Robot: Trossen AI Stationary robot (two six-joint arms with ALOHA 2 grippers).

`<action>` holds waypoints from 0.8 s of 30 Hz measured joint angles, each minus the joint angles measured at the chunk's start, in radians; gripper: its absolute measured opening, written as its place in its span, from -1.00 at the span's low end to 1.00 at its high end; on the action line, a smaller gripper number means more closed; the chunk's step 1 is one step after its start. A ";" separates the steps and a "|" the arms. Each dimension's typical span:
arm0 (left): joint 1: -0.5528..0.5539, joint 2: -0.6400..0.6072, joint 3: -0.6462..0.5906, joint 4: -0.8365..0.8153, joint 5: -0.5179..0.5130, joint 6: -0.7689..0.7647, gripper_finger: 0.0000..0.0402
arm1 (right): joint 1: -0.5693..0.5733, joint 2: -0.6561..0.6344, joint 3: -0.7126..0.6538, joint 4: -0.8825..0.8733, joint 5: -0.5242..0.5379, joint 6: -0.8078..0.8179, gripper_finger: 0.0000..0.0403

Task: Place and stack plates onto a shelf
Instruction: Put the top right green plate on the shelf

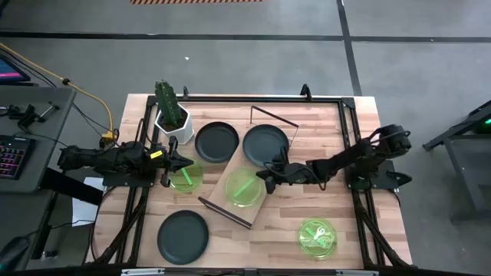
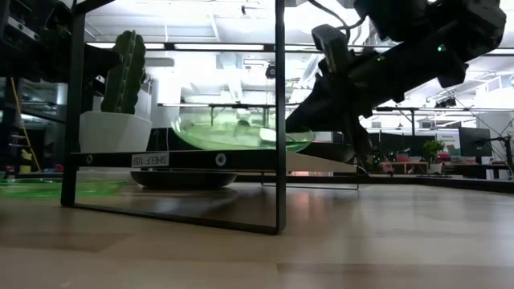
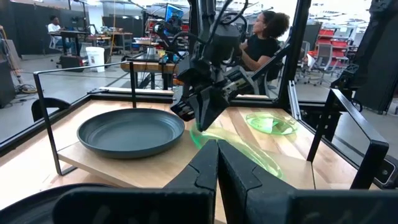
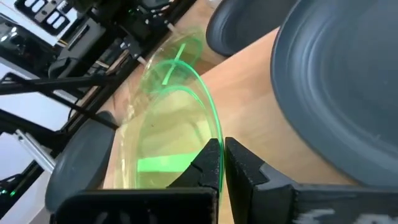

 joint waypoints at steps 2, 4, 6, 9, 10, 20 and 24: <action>0.000 0.000 0.000 0.000 0.000 0.000 -1.00 | -0.006 0.000 0.000 0.001 0.000 -0.014 -1.00; 0.000 0.000 0.000 0.000 0.000 0.000 -1.00 | -0.010 0.000 0.000 0.001 -0.001 -0.022 -1.00; 0.000 0.000 0.000 0.000 0.000 0.000 -1.00 | -0.010 0.000 0.000 0.001 -0.005 -0.023 -1.00; 0.000 0.000 0.000 0.000 0.000 0.000 -1.00 | -0.010 0.000 0.000 0.002 -0.005 -0.034 -1.00; 0.000 0.000 0.000 0.000 0.000 0.000 -1.00 | -0.010 0.000 0.000 0.003 -0.005 -0.034 -1.00; 0.000 0.000 0.000 0.000 0.000 0.000 -1.00 | -0.010 -0.001 0.000 0.034 -0.007 -0.077 -0.69; 0.000 0.000 0.000 0.000 0.000 0.000 -1.00 | -0.010 -0.001 0.000 0.037 -0.006 -0.106 -0.46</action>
